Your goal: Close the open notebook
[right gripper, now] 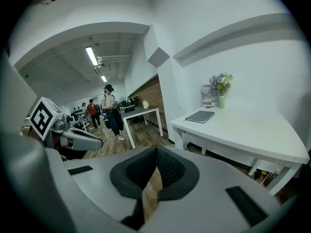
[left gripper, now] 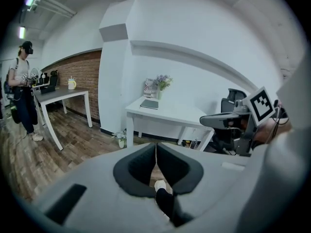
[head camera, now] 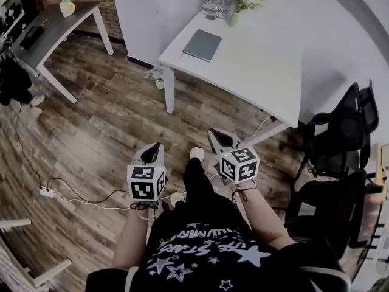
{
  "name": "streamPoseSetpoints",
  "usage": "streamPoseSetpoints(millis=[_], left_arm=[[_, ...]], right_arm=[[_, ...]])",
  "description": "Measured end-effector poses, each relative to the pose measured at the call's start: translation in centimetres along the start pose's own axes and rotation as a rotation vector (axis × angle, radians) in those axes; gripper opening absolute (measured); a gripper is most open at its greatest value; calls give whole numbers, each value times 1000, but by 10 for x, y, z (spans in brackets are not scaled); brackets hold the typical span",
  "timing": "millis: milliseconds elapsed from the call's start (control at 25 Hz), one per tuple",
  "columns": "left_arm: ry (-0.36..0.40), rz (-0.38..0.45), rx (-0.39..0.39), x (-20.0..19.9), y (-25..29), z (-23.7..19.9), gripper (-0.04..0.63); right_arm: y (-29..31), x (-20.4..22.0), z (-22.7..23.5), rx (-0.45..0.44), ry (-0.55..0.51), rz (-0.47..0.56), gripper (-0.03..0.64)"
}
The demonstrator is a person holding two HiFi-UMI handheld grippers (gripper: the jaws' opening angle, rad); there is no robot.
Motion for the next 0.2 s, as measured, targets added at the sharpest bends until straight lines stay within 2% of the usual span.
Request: streamPoseSetpoints(millis=[200], left_arm=[[-5, -18, -1, 13, -4, 2, 25]], right_arm=[[-8, 8, -2, 2, -5, -11, 3]])
Point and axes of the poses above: the fingertips, and each gripper's own axes: y forward along the fingers, z to its right, x out of its underside, the point moved 1 cm from there along -y, backward along the fingers, and after that the axes turned 8 degrees about x, right-handed, at the moved point
